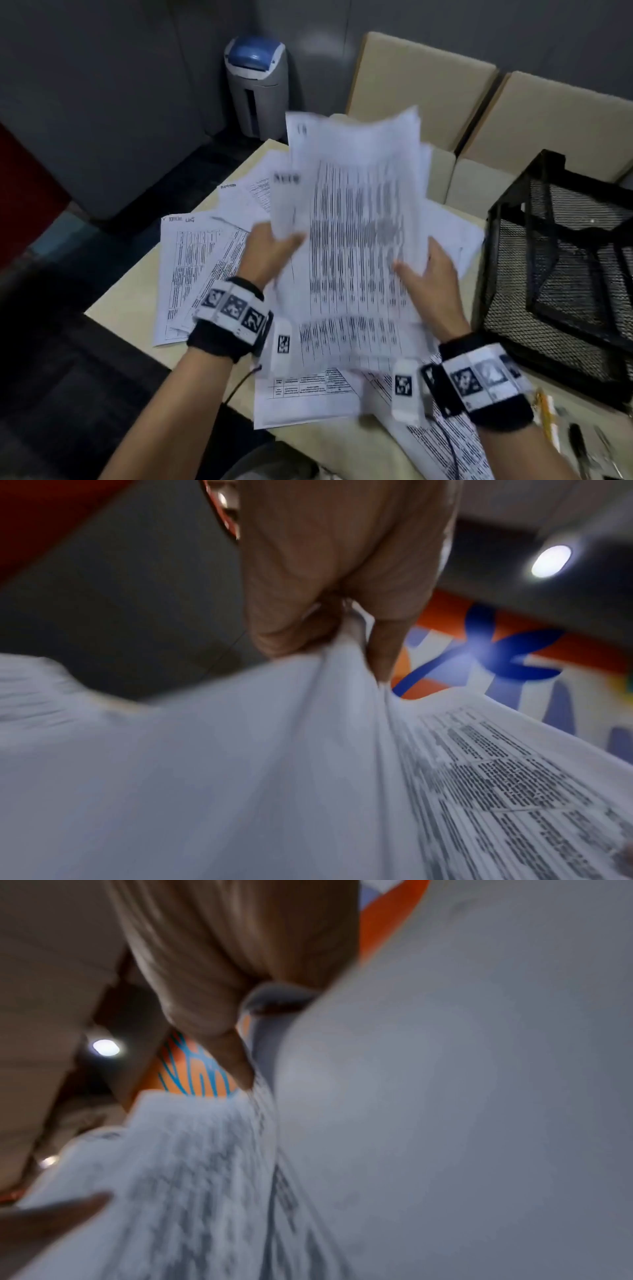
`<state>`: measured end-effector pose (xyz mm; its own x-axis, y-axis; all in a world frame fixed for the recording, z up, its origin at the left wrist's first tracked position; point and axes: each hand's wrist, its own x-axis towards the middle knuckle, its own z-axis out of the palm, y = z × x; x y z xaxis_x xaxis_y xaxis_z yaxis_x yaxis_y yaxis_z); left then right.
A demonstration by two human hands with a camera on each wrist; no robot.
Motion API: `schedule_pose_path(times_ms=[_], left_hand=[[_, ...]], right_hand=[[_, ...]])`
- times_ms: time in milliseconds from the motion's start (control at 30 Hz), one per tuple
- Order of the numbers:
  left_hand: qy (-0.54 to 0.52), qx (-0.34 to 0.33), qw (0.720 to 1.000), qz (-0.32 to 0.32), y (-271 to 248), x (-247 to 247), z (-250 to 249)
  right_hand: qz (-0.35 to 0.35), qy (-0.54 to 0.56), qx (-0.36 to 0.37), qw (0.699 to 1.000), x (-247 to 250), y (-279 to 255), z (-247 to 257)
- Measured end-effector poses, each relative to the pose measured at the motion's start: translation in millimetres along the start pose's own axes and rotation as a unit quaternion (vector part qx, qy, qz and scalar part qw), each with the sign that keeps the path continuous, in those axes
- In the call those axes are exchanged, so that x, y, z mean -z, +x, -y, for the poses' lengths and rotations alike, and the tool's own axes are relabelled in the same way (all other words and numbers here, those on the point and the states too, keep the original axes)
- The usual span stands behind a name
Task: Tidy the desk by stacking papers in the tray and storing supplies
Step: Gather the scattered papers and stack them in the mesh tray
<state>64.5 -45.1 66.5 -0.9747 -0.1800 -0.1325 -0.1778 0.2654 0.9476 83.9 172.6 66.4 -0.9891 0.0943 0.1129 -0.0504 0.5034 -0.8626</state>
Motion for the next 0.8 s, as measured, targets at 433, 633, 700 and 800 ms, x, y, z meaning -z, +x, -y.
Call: schedule_pose_path(times_ms=[433, 633, 700, 800], left_hand=[[-0.225, -0.186, 0.956, -0.038, 7, 16, -23], [-0.037, -0.331, 0.929, -0.163, 4, 11, -24], [0.04, -0.365, 0.916, -0.161, 4, 14, -20], [0.035, -0.334, 0.928, -0.161, 2, 22, -3]], right_hand=[[-0.15, 0.235, 0.104, 0.955, 5, 1, 33], [-0.193, 0.003, 0.224, 0.955, 2, 13, 31], [-0.199, -0.065, 0.236, 0.949, 4, 14, 31], [-0.2, -0.018, 0.203, 0.958, 6, 7, 22]])
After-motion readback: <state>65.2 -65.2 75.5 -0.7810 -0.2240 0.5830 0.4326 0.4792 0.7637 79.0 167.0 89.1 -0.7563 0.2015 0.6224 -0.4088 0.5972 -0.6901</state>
